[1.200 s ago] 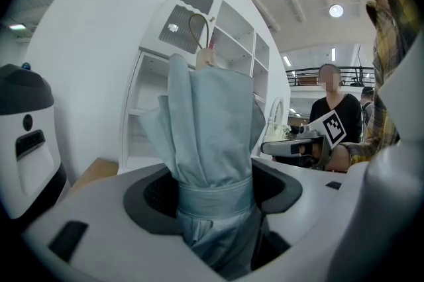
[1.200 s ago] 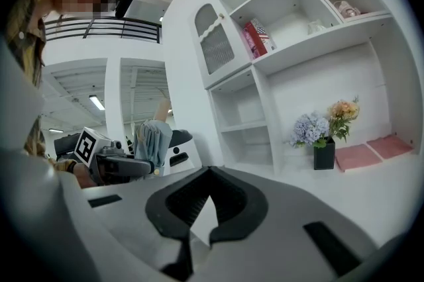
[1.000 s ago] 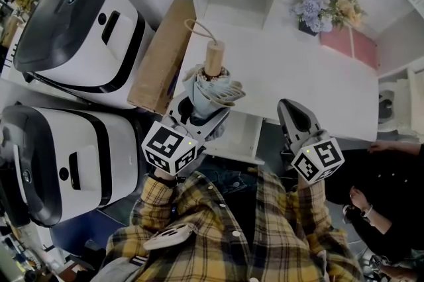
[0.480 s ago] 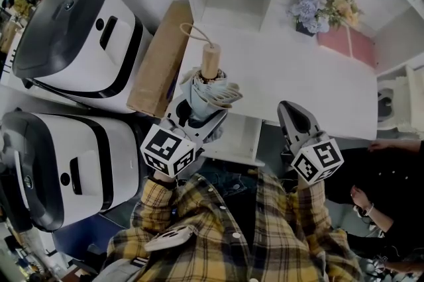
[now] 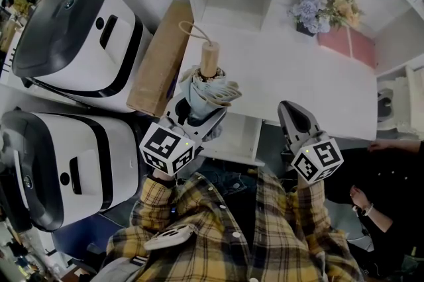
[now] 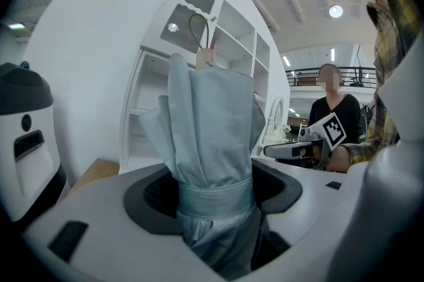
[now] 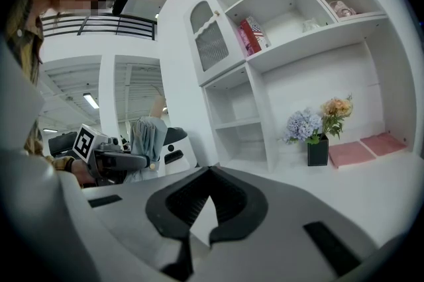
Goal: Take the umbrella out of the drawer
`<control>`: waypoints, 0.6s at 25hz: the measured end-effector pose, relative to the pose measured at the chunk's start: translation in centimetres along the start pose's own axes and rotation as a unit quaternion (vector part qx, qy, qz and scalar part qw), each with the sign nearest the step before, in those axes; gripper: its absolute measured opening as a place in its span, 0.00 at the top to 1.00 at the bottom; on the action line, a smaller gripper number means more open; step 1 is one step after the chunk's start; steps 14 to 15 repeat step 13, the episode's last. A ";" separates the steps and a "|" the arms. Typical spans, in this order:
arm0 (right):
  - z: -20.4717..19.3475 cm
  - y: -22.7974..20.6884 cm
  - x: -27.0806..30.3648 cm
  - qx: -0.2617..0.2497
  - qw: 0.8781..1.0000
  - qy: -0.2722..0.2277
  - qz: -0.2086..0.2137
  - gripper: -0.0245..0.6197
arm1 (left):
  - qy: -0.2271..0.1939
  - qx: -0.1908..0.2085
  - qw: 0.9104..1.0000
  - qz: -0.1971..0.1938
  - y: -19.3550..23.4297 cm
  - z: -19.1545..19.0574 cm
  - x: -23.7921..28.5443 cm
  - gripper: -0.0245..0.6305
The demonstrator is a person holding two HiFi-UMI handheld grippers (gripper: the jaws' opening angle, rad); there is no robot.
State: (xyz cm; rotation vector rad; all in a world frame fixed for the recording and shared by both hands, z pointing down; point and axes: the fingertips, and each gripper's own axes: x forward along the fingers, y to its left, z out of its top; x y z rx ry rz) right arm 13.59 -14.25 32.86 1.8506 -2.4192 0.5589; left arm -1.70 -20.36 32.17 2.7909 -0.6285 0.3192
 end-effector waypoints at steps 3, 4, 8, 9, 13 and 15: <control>-0.1 -0.1 0.0 0.000 1.000 0.001 -0.001 0.94 | 0.000 -0.001 1.000 0.001 0.1 0.0 0.1 0.49; -0.1 0.0 0.0 0.000 1.000 0.001 0.000 0.94 | -0.001 -0.001 1.000 0.000 0.1 0.0 0.0 0.49; -0.1 0.3 0.1 0.000 1.000 0.002 -0.001 0.94 | -0.001 -0.001 1.000 -0.001 0.2 0.0 -0.2 0.49; -0.1 0.3 0.1 0.000 1.000 0.002 -0.002 0.94 | -0.001 -0.001 1.000 -0.001 0.2 0.0 -0.2 0.49; 0.0 0.1 0.3 0.000 1.000 0.001 -0.001 0.94 | -0.001 -0.002 1.000 0.001 0.4 -0.1 0.0 0.49; 0.0 0.1 0.3 0.000 1.000 0.001 -0.001 0.94 | -0.001 -0.002 1.000 0.001 0.4 -0.1 0.0 0.49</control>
